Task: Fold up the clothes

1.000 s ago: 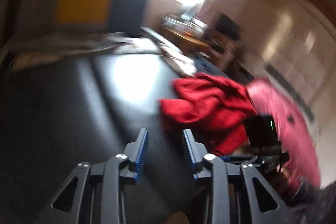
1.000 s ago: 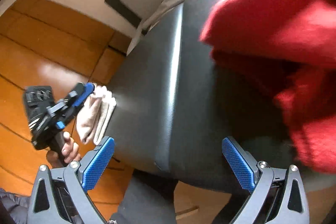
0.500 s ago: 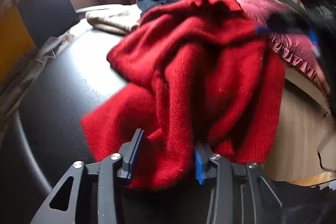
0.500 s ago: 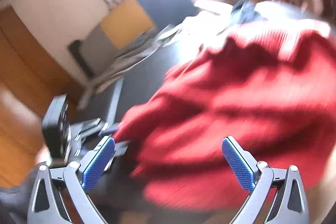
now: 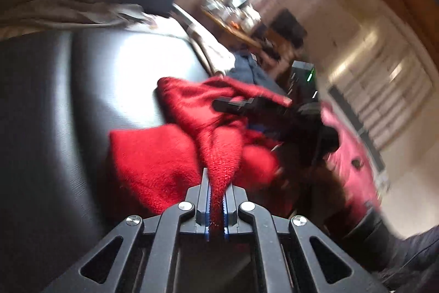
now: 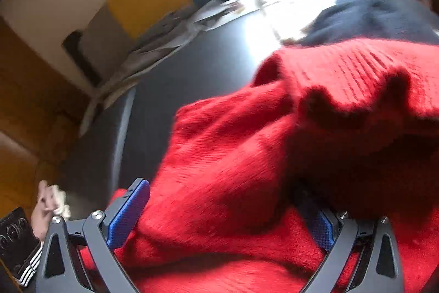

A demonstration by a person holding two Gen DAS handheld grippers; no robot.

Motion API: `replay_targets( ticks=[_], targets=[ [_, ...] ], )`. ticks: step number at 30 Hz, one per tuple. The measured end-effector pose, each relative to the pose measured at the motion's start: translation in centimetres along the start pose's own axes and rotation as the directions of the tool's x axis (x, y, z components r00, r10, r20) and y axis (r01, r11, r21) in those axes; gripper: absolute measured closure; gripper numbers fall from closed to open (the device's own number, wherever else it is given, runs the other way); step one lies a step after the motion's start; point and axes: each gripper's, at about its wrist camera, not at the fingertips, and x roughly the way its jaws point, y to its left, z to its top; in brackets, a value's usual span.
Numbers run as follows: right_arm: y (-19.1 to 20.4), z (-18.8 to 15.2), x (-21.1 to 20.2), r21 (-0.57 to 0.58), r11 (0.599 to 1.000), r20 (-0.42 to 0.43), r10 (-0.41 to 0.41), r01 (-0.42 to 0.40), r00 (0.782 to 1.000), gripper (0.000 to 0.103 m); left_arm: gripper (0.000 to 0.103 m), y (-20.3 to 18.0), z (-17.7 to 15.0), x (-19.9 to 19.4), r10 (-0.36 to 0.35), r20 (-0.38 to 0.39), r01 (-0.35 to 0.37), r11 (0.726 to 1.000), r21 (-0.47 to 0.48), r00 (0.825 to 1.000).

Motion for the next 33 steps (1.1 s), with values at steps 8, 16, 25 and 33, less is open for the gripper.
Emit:
replay_targets(
  ticks=[8, 16, 25, 33],
  targets=[
    [10.3, -2.4, 6.1, -0.008, 0.908, -0.092, 0.416, -0.418, 0.905, 0.0, 0.099, 3.7, -4.4, -14.8, 0.109, 0.218, -0.07, 0.981, -0.179, 0.97],
    [17.5, -3.8, 3.7, -0.133, 0.817, -0.234, 0.525, -0.562, 0.818, 0.0, 0.099, 7.9, -11.2, -20.9, 0.378, 0.193, -0.295, 0.888, -0.353, 0.906],
    [0.0, 3.4, -1.1, 0.058, 0.989, -0.088, 0.139, -0.135, 0.986, 0.0, 0.098, 6.5, -9.7, -17.3, 0.463, 0.118, -0.423, 0.868, -0.259, 0.878],
    [-5.9, 3.7, -0.9, -0.027, 1.0, -0.071, -0.003, 0.001, 0.997, 0.014, 0.091, 7.7, -5.4, -15.1, 0.587, 0.019, -0.573, 0.796, -0.197, 0.809]
  ],
)
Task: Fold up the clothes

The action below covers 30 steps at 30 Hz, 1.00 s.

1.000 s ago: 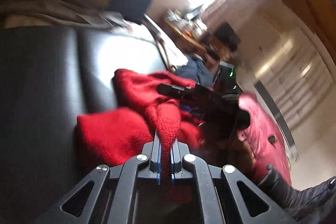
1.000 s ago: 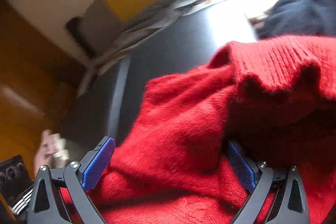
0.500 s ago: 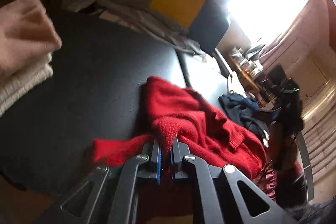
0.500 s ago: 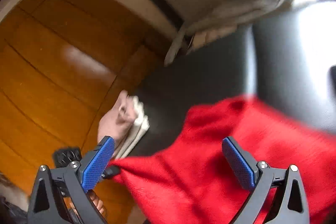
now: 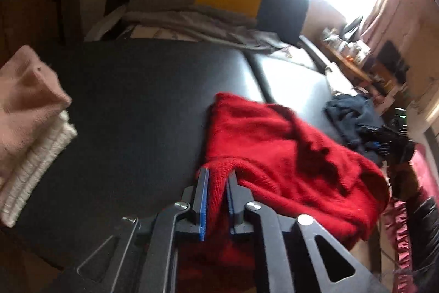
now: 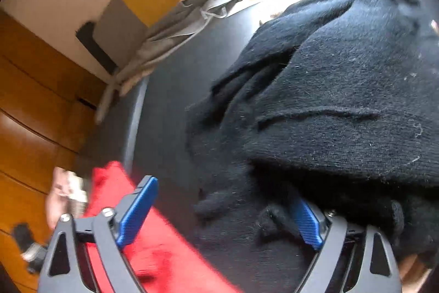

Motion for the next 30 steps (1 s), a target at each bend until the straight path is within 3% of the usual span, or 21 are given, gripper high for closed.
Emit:
replay_targets(
  ticks=[5, 8, 9, 11, 13, 17, 19, 21, 24, 25, 26, 30],
  targets=[
    [-4.5, 1.6, -1.8, -0.027, 0.982, 0.062, -0.187, 0.189, 0.98, 0.014, 0.09, 2.0, -0.2, 1.1, 0.105, -0.072, -0.105, 0.994, 0.01, 0.992],
    [-7.4, 2.7, -3.9, -0.013, 0.956, 0.074, -0.29, 0.292, 0.954, 0.008, 0.09, 3.1, 0.0, 0.4, 0.138, -0.046, -0.14, 0.99, -0.037, 0.989],
    [-8.2, 3.1, -4.4, -0.014, 0.944, 0.071, -0.328, 0.329, 0.942, 0.001, 0.09, 2.9, 0.3, -0.2, 0.118, -0.015, -0.119, 0.992, -0.047, 0.993],
    [-8.1, 3.3, -4.9, -0.054, 0.91, 0.052, -0.41, 0.412, 0.911, 0.0, 0.086, 1.5, 1.4, -1.0, 0.049, 0.056, -0.048, 0.998, -0.027, 0.997],
    [-6.2, 2.6, -5.5, -0.129, 0.886, 0.055, -0.442, 0.445, 0.895, 0.0, 0.083, -1.0, 2.0, -0.3, -0.024, 0.061, 0.021, 0.999, 0.04, 0.998],
    [1.8, -2.4, -7.3, -0.347, 0.883, 0.091, -0.303, 0.315, 0.949, 0.0, 0.083, -7.7, 2.3, 3.5, -0.108, -0.007, 0.107, 0.966, 0.234, 0.994],
    [5.8, -6.2, -7.6, -0.453, 0.857, 0.064, -0.242, 0.245, 0.968, 0.0, 0.083, -10.3, 2.1, 5.3, -0.099, -0.043, 0.107, 0.947, 0.302, 0.994],
    [9.0, -10.2, -7.7, -0.542, 0.811, 0.054, -0.226, 0.219, 0.973, 0.0, 0.083, -12.6, 1.5, 7.0, -0.089, -0.107, 0.123, 0.922, 0.368, 0.99],
    [12.2, -15.3, -7.4, -0.659, 0.713, 0.075, -0.257, 0.241, 0.964, 0.0, 0.083, -13.8, 0.5, 7.6, -0.176, -0.217, 0.244, 0.908, 0.34, 0.96],
    [12.9, -16.7, -7.0, -0.699, 0.662, 0.094, -0.288, 0.269, 0.953, 0.0, 0.083, -13.7, 0.1, 7.6, -0.214, -0.244, 0.285, 0.909, 0.306, 0.946],
    [13.3, -17.7, -6.4, -0.724, 0.624, 0.115, -0.313, 0.295, 0.943, 0.0, 0.083, -13.5, -0.7, 7.5, -0.27, -0.285, 0.344, 0.903, 0.257, 0.92],
    [13.5, -19.5, -4.8, -0.743, 0.582, 0.143, -0.344, 0.33, 0.928, 0.0, 0.082, -12.9, -3.8, 7.1, -0.354, -0.353, 0.428, 0.89, 0.158, 0.866]
  ],
)
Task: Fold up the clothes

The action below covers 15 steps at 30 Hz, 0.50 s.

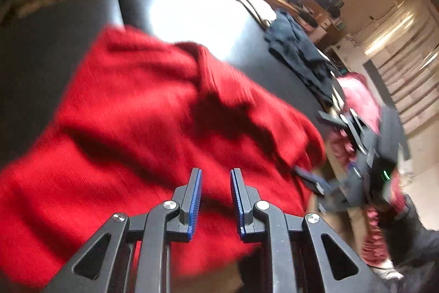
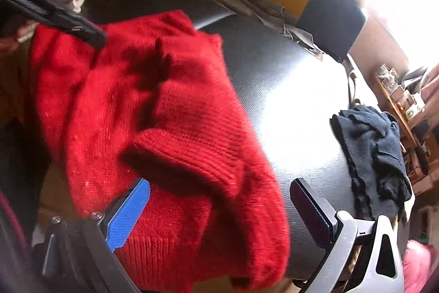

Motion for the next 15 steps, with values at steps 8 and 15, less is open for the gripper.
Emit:
replay_targets(
  ticks=[8, 15],
  targets=[
    [-3.7, -0.3, 1.3, 0.151, 0.985, 0.051, 0.083, -0.089, 0.995, 0.0, 0.078, -0.5, -2.5, 2.3, -0.088, -0.029, 0.084, 0.989, -0.12, 0.996],
    [-7.7, -2.9, 3.0, 0.378, 0.904, 0.084, 0.184, -0.202, 0.979, 0.0, 0.08, -3.0, -0.2, 4.3, -0.005, -0.026, 0.005, 1.0, -0.013, 1.0]
  ],
)
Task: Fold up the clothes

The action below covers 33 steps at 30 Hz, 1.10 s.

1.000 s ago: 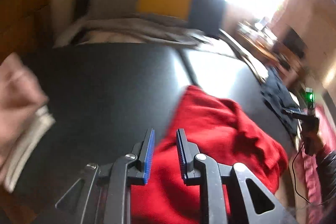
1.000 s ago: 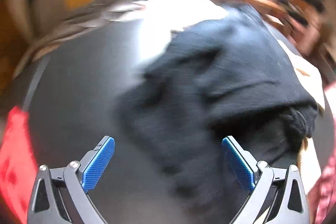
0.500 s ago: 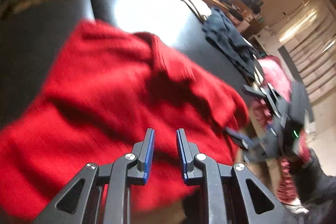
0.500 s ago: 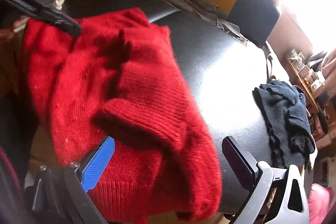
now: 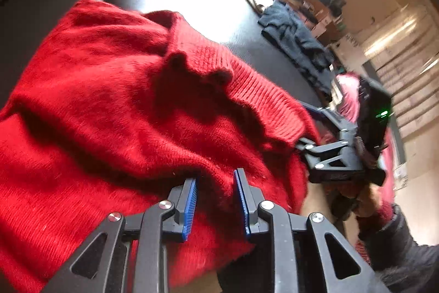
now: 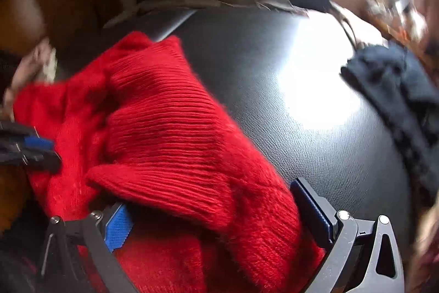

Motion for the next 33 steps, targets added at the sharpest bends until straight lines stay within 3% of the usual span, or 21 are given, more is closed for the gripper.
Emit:
replay_targets(
  ticks=[2, 3, 4, 5, 7, 9, 11, 13, 15, 16, 17, 19, 20, 22, 24, 25, 26, 29, 31, 32, 33],
  targets=[
    [-0.7, 0.0, -0.1, 0.012, 1.0, 0.013, 0.001, -0.002, 1.0, 0.0, 0.083, -0.5, 0.1, 0.3, 0.03, 0.018, -0.03, 0.999, 0.035, 0.999],
    [-0.6, 0.0, 0.0, 0.007, 1.0, 0.015, -0.009, 0.009, 1.0, 0.0, 0.093, -0.9, 0.2, 0.4, 0.05, 0.034, -0.052, 0.997, 0.061, 0.998],
    [-0.5, 0.0, 0.1, 0.003, 1.0, 0.018, -0.018, 0.018, 1.0, 0.0, 0.095, -0.9, 0.3, 0.4, 0.058, 0.045, -0.062, 0.995, 0.077, 0.997],
    [-0.4, 0.0, 0.2, 0.0, 1.0, 0.019, -0.024, 0.024, 1.0, 0.0, 0.096, -0.9, 0.3, 0.0, 0.047, 0.065, -0.052, 0.995, 0.08, 0.997],
    [-0.3, 0.2, 0.5, 0.002, 0.999, 0.02, -0.033, 0.033, 0.999, 0.0, 0.098, 0.2, 0.8, -1.6, -0.039, 0.116, 0.035, 0.999, 0.034, 0.993],
    [-0.2, 0.7, 0.7, 0.004, 0.999, 0.012, -0.045, 0.045, 0.999, 0.0, 0.098, 2.7, 1.8, -4.6, -0.135, 0.223, 0.15, 0.987, -0.052, 0.965],
    [-0.3, 1.3, 0.9, 0.007, 0.998, 0.008, -0.056, 0.056, 0.998, 0.0, 0.098, 6.2, 3.2, -8.2, -0.135, 0.339, 0.193, 0.971, -0.141, 0.931],
    [-0.4, 1.9, 1.2, 0.035, 0.996, 0.007, -0.077, 0.077, 0.997, 0.0, 0.098, 10.2, 3.7, -11.7, -0.062, 0.447, 0.19, 0.95, -0.249, 0.892],
    [-0.7, 2.7, 1.5, 0.065, 0.993, 0.003, -0.103, 0.103, 0.995, 0.0, 0.099, 14.8, 3.9, -15.5, 0.05, 0.543, 0.191, 0.906, -0.378, 0.838],
    [-1.0, 2.9, 1.8, 0.086, 0.99, -0.002, -0.116, 0.116, 0.993, 0.0, 0.099, 17.1, 3.4, -17.2, 0.111, 0.571, 0.199, 0.87, -0.451, 0.813],
    [-1.4, 3.1, 2.1, 0.112, 0.986, -0.011, -0.125, 0.125, 0.992, 0.0, 0.098, 20.0, 2.3, -19.2, 0.195, 0.592, 0.21, 0.812, -0.545, 0.782],
    [-2.0, 3.4, 2.6, 0.156, 0.978, -0.021, -0.139, 0.141, 0.99, 0.0, 0.097, 23.9, -0.2, -22.0, 0.372, 0.563, 0.19, 0.686, -0.703, 0.738],
    [-2.1, 3.4, 2.6, 0.16, 0.977, -0.015, -0.142, 0.143, 0.99, 0.0, 0.097, 25.3, -1.6, -23.6, 0.458, 0.536, 0.157, 0.638, -0.754, 0.71],
    [-1.9, 3.5, 2.7, 0.155, 0.976, -0.012, -0.155, 0.155, 0.988, 0.0, 0.088, 25.9, -3.1, -25.4, 0.561, 0.486, 0.069, 0.605, -0.793, 0.67],
    [-1.8, 3.5, 2.7, 0.147, 0.975, -0.01, -0.167, 0.167, 0.986, 0.0, 0.088, 25.4, -4.0, -26.4, 0.608, 0.454, -0.011, 0.605, -0.796, 0.652],
    [-1.8, 3.5, 2.6, 0.151, 0.974, -0.01, -0.171, 0.17, 0.985, 0.0, 0.088, 24.6, -4.0, -26.6, 0.611, 0.461, -0.036, 0.625, -0.779, 0.643],
    [-1.8, 3.5, 2.5, 0.155, 0.972, -0.01, -0.174, 0.174, 0.985, 0.0, 0.087, 23.4, -3.6, -26.5, 0.612, 0.475, -0.061, 0.651, -0.757, 0.632],
    [-1.8, 3.5, 0.3, 0.193, 0.962, 0.041, -0.205, 0.193, 0.978, 0.0, 0.085, 18.8, -0.7, -24.6, 0.553, 0.525, -0.163, 0.773, -0.612, 0.647],
    [-1.2, 3.3, -1.9, 0.19, 0.965, 0.093, -0.203, 0.183, 0.975, 0.0, 0.084, 14.5, 2.4, -21.0, 0.452, 0.532, -0.224, 0.871, -0.438, 0.716],
    [-0.9, 3.1, -3.0, 0.184, 0.968, 0.117, -0.193, 0.169, 0.974, 0.0, 0.084, 12.3, 4.0, -18.8, 0.404, 0.521, -0.246, 0.905, -0.346, 0.752],
    [-0.3, 3.0, -3.9, 0.165, 0.976, 0.134, -0.164, 0.141, 0.977, 0.0, 0.083, 10.6, 5.1, -16.6, 0.377, 0.494, -0.27, 0.923, -0.276, 0.784]
  ],
)
